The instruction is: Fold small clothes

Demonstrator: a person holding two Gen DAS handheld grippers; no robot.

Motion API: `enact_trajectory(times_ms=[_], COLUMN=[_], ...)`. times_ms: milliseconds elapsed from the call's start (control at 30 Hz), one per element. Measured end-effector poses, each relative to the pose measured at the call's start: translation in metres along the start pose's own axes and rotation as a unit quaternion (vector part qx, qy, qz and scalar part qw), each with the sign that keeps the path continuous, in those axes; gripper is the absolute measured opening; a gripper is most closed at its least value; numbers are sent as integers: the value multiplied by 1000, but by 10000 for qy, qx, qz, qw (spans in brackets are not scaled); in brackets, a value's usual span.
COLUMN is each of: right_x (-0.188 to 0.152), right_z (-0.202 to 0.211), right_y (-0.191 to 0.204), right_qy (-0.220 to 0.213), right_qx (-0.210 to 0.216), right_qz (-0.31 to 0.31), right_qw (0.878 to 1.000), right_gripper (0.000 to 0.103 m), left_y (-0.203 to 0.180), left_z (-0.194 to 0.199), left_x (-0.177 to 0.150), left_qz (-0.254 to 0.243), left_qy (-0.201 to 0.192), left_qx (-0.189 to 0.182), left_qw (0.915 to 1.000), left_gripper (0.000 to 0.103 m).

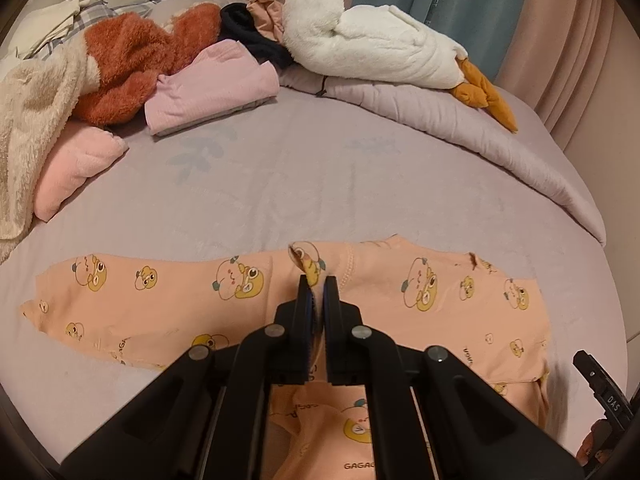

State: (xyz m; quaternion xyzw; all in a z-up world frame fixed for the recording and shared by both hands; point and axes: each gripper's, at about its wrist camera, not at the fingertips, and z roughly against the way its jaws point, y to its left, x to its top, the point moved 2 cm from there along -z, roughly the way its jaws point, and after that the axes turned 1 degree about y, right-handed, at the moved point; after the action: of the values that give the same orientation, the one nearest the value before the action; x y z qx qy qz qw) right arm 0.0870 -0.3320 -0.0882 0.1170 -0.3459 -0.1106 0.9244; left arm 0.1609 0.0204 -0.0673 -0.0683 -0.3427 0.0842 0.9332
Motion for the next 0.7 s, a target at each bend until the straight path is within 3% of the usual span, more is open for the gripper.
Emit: enact_trajectory(times_ms=[700], right_x=[-6], right_z=[-18], right_y=[5], right_qy=[361], right_qx=[-8], right_qz=[53], right_qw=[9993], right_gripper=[76], left_y=[22], left_z=[-41], left_x=[-19], left_qz=[36], left_qy=[472], left_qx=[227], left_qw=[9986], left_gripper=[5])
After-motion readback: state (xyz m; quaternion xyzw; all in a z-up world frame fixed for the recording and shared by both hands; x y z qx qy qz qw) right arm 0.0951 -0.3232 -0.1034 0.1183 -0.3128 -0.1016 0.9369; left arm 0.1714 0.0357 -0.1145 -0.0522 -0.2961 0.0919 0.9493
